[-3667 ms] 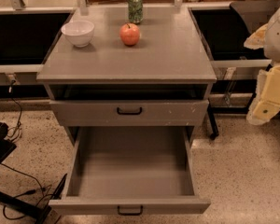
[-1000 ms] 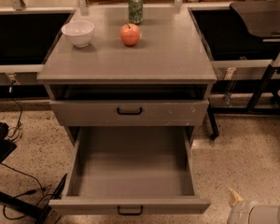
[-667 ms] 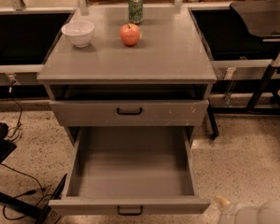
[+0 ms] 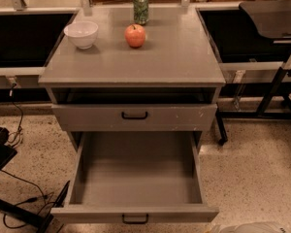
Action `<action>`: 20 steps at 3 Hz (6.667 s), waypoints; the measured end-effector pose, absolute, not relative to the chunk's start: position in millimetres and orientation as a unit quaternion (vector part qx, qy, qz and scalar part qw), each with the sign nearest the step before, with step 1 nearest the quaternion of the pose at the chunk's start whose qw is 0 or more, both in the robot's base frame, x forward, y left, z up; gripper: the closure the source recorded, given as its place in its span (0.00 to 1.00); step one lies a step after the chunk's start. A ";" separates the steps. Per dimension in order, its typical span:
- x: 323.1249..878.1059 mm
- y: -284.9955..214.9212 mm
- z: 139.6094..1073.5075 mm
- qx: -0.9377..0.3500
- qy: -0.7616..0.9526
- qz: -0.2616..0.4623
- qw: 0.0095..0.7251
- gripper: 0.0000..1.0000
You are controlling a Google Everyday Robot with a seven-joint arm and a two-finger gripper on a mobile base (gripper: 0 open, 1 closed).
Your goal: Close middle drawer
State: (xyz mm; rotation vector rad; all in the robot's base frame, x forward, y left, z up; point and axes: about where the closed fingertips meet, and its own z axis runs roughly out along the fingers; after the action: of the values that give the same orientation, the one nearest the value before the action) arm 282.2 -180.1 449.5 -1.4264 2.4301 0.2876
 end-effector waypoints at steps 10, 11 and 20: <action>478.6 -137.3 359.1 -0.445 0.809 0.197 0.330 1.00; 476.4 -137.5 359.2 -0.445 0.809 0.197 0.330 1.00; 617.2 -158.7 435.2 -0.458 0.790 0.139 0.383 0.11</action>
Offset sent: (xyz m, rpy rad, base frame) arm 0.0630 0.0433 -0.1446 0.4340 -0.0508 -0.1354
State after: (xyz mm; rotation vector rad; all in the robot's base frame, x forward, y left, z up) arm 617.2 -158.7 435.2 -1.1685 2.0131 0.3543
